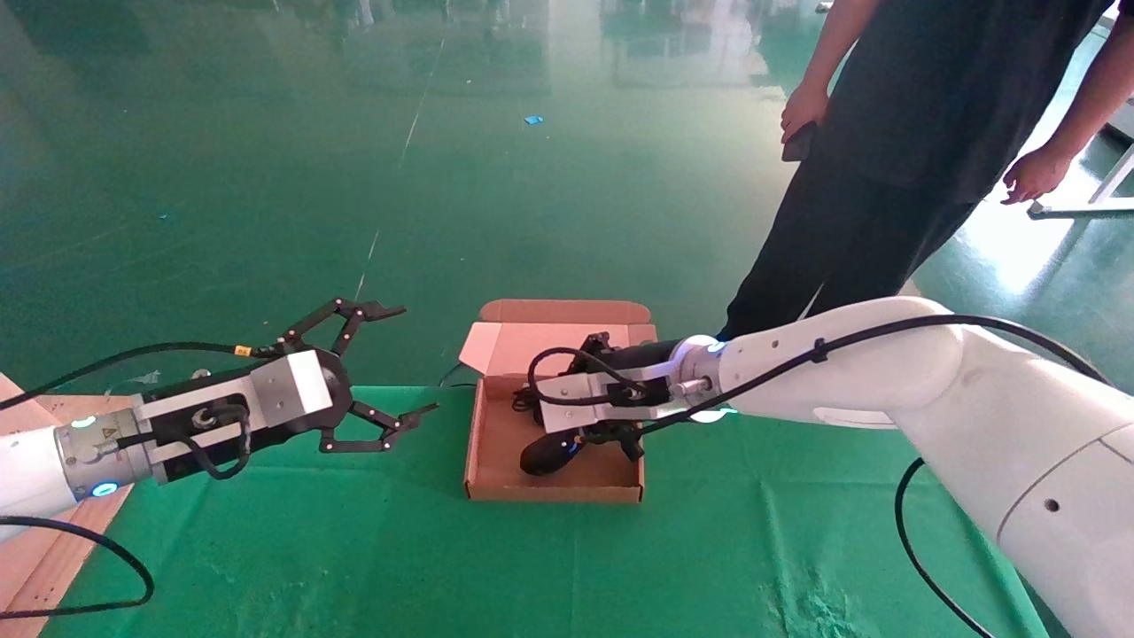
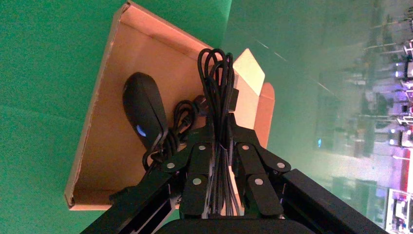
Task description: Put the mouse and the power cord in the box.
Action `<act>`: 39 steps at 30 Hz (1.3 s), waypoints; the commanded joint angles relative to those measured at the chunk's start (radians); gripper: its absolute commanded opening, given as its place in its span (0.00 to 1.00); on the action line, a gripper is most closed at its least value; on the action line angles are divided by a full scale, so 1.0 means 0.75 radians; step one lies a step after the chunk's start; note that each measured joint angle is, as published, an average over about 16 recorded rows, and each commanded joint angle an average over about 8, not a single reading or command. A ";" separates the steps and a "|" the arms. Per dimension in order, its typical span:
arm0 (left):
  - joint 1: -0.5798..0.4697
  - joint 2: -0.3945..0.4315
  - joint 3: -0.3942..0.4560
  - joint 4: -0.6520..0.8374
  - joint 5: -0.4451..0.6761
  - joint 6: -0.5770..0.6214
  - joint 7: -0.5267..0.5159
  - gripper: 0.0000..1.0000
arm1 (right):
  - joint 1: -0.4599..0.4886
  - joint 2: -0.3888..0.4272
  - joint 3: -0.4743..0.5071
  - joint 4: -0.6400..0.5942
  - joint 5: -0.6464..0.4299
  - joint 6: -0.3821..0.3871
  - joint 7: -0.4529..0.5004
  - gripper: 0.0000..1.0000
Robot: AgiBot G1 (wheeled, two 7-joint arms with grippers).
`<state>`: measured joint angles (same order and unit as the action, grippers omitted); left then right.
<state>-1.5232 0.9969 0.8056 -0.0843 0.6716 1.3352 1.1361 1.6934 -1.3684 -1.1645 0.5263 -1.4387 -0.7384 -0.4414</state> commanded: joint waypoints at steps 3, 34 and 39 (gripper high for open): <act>-0.001 0.000 0.000 0.004 -0.001 0.003 0.001 1.00 | -0.001 0.000 -0.006 -0.003 0.004 0.009 0.002 1.00; 0.188 -0.159 -0.220 -0.506 0.027 0.062 -0.556 1.00 | -0.250 0.309 0.368 0.308 0.286 -0.317 0.255 1.00; 0.238 -0.202 -0.278 -0.640 0.033 0.080 -0.704 1.00 | -0.319 0.394 0.466 0.393 0.366 -0.401 0.325 1.00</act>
<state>-1.3448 0.8452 0.5969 -0.5638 0.6964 1.3955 0.6088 1.4542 -1.0734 -0.8153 0.8206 -1.1647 -1.0388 -0.1977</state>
